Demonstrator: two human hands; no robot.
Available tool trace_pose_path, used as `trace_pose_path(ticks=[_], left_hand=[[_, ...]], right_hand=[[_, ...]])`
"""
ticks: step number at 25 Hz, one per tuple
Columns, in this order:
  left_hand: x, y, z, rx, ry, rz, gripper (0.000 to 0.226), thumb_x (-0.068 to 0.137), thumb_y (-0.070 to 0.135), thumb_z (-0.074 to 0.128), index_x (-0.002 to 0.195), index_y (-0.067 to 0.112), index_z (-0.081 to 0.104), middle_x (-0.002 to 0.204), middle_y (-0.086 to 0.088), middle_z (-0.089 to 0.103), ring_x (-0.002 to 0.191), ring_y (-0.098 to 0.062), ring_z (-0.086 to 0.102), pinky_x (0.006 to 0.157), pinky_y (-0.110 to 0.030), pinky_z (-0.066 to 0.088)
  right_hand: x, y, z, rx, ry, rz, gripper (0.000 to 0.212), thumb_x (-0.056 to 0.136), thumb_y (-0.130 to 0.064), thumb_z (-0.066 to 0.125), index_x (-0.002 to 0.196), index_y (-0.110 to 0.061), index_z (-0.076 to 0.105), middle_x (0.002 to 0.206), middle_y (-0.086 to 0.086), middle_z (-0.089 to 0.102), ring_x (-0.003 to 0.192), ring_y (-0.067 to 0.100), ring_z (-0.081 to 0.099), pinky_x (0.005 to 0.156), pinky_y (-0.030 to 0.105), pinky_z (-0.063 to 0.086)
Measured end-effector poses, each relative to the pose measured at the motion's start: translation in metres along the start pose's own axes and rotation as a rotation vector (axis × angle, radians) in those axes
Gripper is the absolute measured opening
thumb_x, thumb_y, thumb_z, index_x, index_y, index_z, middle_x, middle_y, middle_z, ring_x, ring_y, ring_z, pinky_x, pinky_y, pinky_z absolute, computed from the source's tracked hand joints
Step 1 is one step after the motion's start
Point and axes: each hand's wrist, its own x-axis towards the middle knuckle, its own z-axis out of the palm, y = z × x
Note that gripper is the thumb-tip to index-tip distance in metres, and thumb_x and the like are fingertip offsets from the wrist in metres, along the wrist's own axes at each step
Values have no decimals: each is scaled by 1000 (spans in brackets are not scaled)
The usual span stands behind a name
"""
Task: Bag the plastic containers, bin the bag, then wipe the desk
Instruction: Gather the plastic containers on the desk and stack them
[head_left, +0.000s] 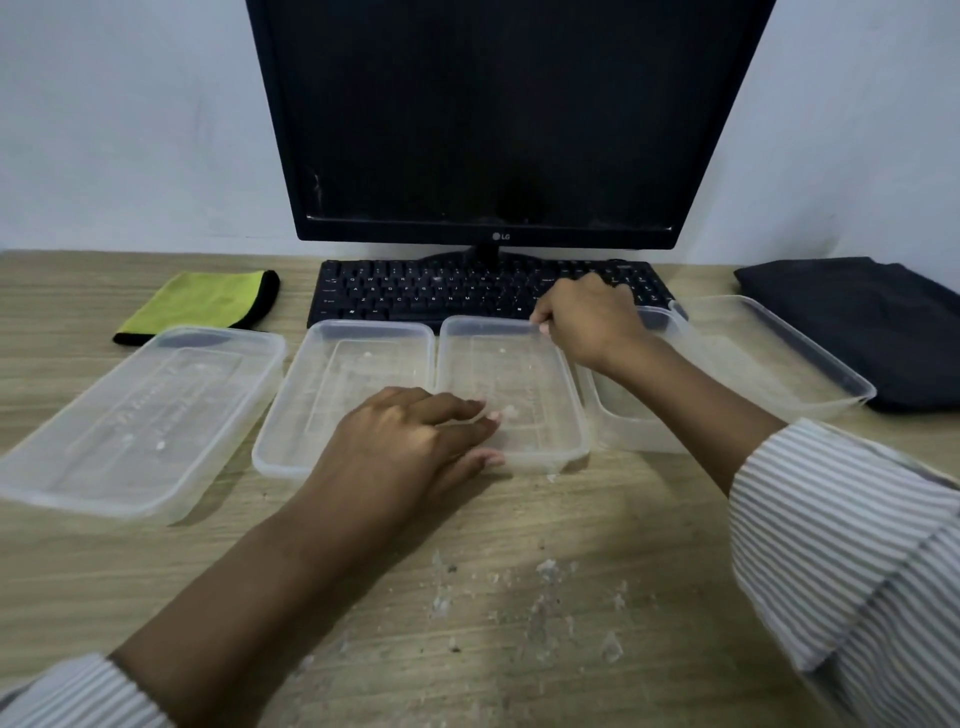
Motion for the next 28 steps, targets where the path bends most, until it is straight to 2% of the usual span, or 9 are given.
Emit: trace_pose_path(ticks=[2, 4, 5, 9, 13, 17, 20, 25, 28], left_hand=[[0, 1, -4, -51, 0, -36, 47, 89, 55, 40, 114, 28, 69, 118, 9, 68, 97, -11, 67, 84, -30, 48], [0, 0, -5, -105, 1, -60, 49, 88, 59, 40, 116, 30, 67, 122, 12, 65, 104, -8, 63, 89, -31, 45], [0, -1, -5, -121, 2, -67, 49, 87, 60, 40, 117, 30, 66, 123, 12, 64, 108, -7, 61, 92, -32, 45], [3, 5, 0, -161, 48, -85, 47, 89, 59, 42, 114, 27, 67, 121, 10, 63, 111, -10, 56, 93, -40, 46], [15, 31, 2, -276, 122, -85, 41, 90, 51, 44, 108, 24, 70, 112, 10, 66, 102, -10, 59, 83, -37, 50], [30, 75, 11, -364, 123, -44, 37, 91, 47, 45, 108, 24, 69, 107, 11, 66, 100, -9, 58, 81, -31, 49], [46, 111, 22, -435, 91, 9, 34, 91, 45, 47, 107, 25, 69, 107, 11, 66, 99, -9, 59, 82, -32, 49], [70, 172, 46, -539, -13, 35, 28, 93, 42, 52, 111, 28, 67, 111, 13, 64, 102, -5, 57, 87, -34, 49], [82, 206, 59, -563, -72, 45, 28, 92, 40, 54, 115, 28, 65, 113, 12, 63, 104, -7, 56, 88, -33, 47]], right_hand=[[-6, 0, -6, -38, -18, -30, 24, 95, -20, 54, 115, -23, 67, 113, 5, 67, 107, 28, 54, 85, 41, 30], [-21, 3, -17, 1, -9, -66, 37, 96, -31, 54, 132, -27, 55, 127, 4, 58, 121, 29, 47, 94, 46, 32], [-30, 5, -23, 45, 28, -82, 40, 95, -34, 54, 134, -29, 52, 129, 3, 56, 123, 28, 46, 98, 48, 32], [-73, 17, -38, 268, 124, -154, 28, 90, -33, 62, 118, -29, 66, 114, -4, 63, 108, 19, 56, 96, 48, 42], [-118, 30, -39, 358, 105, -145, 23, 89, -33, 65, 110, -27, 69, 111, -6, 66, 97, 11, 59, 89, 38, 46], [-163, 63, -45, 420, 132, -54, 23, 88, -32, 67, 109, -26, 70, 108, -11, 66, 94, 4, 60, 75, 16, 43], [-195, 99, -51, 409, 159, 26, 24, 86, -32, 68, 109, -26, 71, 107, -14, 66, 91, 1, 61, 72, 6, 41], [-249, 161, -53, 472, 162, 231, 21, 84, -31, 71, 105, -26, 72, 107, -15, 68, 94, -1, 62, 79, 15, 46], [-274, 187, -51, 416, 154, 305, 29, 82, -40, 70, 109, -28, 70, 111, -12, 67, 99, 4, 61, 80, 20, 47]])
